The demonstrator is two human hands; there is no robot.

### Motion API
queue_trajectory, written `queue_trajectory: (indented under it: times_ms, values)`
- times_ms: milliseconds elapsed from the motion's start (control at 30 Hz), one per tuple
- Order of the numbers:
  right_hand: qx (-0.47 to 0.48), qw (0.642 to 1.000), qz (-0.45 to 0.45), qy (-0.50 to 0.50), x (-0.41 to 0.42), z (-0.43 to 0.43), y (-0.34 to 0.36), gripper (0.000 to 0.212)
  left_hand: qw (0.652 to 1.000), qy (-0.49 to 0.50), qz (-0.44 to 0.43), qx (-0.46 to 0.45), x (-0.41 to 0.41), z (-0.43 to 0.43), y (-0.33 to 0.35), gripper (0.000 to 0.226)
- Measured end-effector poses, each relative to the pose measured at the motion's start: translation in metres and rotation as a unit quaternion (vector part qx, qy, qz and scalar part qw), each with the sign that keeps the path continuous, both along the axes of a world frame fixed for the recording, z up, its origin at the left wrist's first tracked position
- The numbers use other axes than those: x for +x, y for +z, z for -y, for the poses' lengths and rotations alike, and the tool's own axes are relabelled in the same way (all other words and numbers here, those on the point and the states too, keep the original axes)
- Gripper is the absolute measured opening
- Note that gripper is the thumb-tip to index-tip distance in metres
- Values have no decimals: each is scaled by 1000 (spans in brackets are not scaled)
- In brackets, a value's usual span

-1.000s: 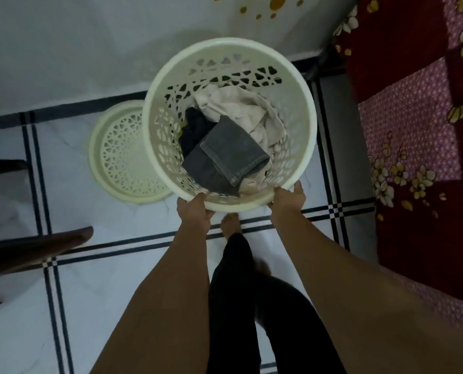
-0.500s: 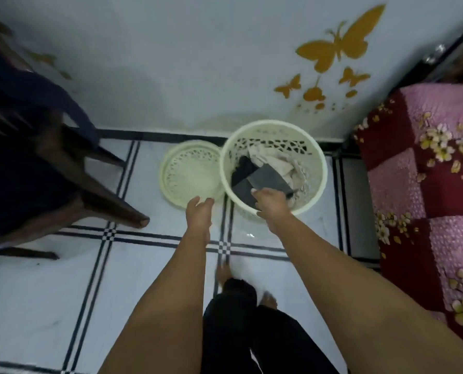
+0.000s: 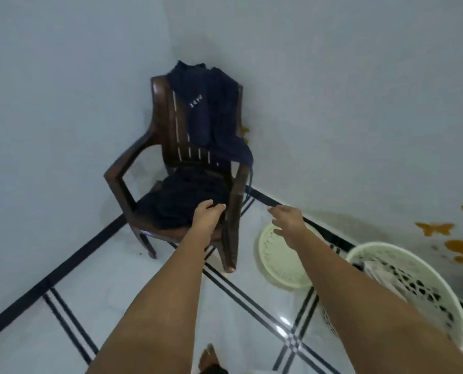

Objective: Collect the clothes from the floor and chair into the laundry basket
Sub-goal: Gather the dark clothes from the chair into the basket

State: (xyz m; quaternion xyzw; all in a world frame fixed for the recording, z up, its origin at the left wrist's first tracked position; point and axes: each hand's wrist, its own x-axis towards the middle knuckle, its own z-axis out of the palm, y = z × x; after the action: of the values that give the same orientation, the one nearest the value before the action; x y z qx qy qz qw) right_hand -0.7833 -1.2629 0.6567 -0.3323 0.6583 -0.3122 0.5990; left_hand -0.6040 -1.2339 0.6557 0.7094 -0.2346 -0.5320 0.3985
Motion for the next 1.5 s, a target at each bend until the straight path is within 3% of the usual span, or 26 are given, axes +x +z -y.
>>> queue_trajectory:
  times_ms: [200, 400, 567, 700, 800, 867, 967, 1067, 1133, 1200, 1267, 1400, 1500]
  values:
    - [-18, 997, -30, 65, 98, 63, -3, 45, 999, 25, 34, 22, 91, 59, -11, 57]
    - [11, 990, -57, 129, 159, 151, -41, 55, 997, 11, 19, 72, 131, 132, -57, 70]
    - [60, 982, -83, 161, 197, 230, -86, 55, 989, -15, 74, 126, 167, 210, -105, 100]
    - [104, 975, -92, 171, 219, 278, -123, 53, 960, -91, 164, 209, 188, 269, -145, 117]
    - [134, 970, -97, 179, 231, 309, -160, 53, 939, -114, 179, 271, 200, 309, -187, 128]
    - [145, 967, -107, 180, 235, 326, -181, 46, 928, -112, 170, 312, 204, 330, -220, 136]
    - [165, 963, -126, 169, 242, 353, -216, 13, 911, -19, 102, 400, 210, 354, -264, 143]
    - [150, 965, -133, 170, 252, 368, -245, 21, 894, 38, 93, 437, 215, 361, -298, 142]
    - [144, 970, -123, 153, 256, 371, -262, 6, 884, 47, 133, 445, 216, 363, -310, 136]
    - [142, 971, -117, 151, 260, 370, -270, 55, 885, 74, 146, 436, 216, 362, -312, 120]
    - [152, 968, -129, 155, 263, 368, -267, 80, 899, 109, 127, 404, 224, 357, -311, 101]
    - [147, 971, -112, 155, 263, 367, -238, 46, 936, 177, 64, 299, 246, 346, -281, 77]
    - [93, 977, -104, 161, 264, 371, -195, 41, 955, 194, 38, 220, 247, 353, -235, 67]
